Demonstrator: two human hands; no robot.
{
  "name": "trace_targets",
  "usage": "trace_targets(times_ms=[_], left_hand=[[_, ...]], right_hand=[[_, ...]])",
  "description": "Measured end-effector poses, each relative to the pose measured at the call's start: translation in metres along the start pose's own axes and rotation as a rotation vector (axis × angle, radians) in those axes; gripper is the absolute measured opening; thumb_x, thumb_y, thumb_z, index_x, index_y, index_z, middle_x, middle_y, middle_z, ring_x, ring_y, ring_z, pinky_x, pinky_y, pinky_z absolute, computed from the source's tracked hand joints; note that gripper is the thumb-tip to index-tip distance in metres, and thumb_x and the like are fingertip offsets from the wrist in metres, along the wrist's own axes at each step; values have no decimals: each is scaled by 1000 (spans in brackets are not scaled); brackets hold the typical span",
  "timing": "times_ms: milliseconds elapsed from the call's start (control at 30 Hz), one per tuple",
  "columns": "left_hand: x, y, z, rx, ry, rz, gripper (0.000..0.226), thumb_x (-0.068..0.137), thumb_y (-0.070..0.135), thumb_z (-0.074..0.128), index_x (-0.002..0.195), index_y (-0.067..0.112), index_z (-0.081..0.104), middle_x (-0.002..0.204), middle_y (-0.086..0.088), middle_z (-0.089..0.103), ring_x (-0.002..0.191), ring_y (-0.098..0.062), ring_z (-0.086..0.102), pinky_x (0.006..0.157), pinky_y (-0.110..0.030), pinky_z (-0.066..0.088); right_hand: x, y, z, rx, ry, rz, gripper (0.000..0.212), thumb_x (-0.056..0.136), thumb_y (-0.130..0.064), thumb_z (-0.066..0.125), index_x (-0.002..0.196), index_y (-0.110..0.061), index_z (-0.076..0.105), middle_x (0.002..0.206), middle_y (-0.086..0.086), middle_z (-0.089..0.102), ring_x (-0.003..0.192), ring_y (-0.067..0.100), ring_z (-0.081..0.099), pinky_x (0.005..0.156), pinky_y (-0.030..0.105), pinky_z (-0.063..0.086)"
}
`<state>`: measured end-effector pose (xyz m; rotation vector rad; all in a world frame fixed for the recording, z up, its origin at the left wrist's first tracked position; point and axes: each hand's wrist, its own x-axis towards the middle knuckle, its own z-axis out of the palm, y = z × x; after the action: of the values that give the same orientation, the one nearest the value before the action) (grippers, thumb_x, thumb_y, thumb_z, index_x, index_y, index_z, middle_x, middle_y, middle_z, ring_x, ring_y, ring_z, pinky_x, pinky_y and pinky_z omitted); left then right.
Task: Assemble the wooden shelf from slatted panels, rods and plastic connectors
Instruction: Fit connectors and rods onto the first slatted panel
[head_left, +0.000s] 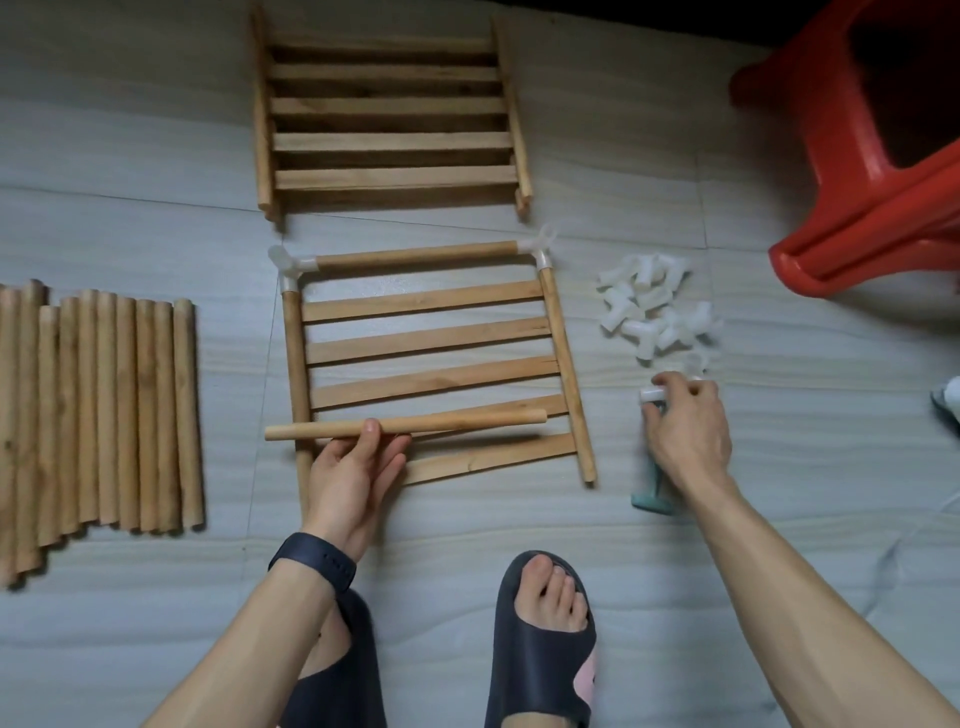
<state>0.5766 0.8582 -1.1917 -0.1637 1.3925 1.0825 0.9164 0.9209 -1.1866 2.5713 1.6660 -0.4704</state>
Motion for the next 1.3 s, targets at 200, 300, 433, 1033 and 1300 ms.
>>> trace_targets(times_ms=[200, 300, 433, 1033, 1300], left_hand=[[-4, 4, -12, -59, 24, -19, 22, 100, 20, 58, 116, 4, 59, 109, -10, 73, 96, -19, 74, 81, -28, 60], [-6, 5, -14, -90, 30, -34, 19, 100, 20, 58, 112, 5, 60, 104, -8, 74, 97, -20, 74, 80, -28, 61], [-12, 3, -15, -103, 15, -49, 18, 100, 20, 59, 110, 5, 60, 94, -6, 77, 98, -21, 74, 82, -30, 60], [-10, 5, -29, -47, 59, -17, 19, 101, 20, 57, 111, 4, 60, 112, -14, 71, 98, -21, 74, 83, -29, 60], [-12, 1, -29, -37, 62, -14, 24, 101, 19, 57, 116, 1, 58, 105, -13, 72, 94, -20, 75, 84, -29, 60]], right_hand=[[-47, -30, -13, 637, 20, 160, 31, 95, -31, 66, 121, -20, 54, 88, -1, 67, 78, 8, 63, 77, 26, 44], [-73, -51, -14, 1189, -261, 375, 15, 97, -20, 65, 109, -14, 58, 81, 5, 66, 59, 6, 60, 55, 19, 47], [-97, -64, -4, 1562, -630, 566, 6, 92, -12, 63, 98, -12, 66, 89, 11, 66, 65, 13, 58, 58, 23, 49], [-95, -66, 0, 1475, -685, 493, 23, 75, -25, 69, 92, -11, 65, 80, 8, 66, 72, 17, 62, 68, 27, 52], [-97, -67, -1, 1466, -698, 440, 21, 76, -24, 71, 90, -9, 69, 83, 9, 68, 73, 17, 64, 68, 26, 53]])
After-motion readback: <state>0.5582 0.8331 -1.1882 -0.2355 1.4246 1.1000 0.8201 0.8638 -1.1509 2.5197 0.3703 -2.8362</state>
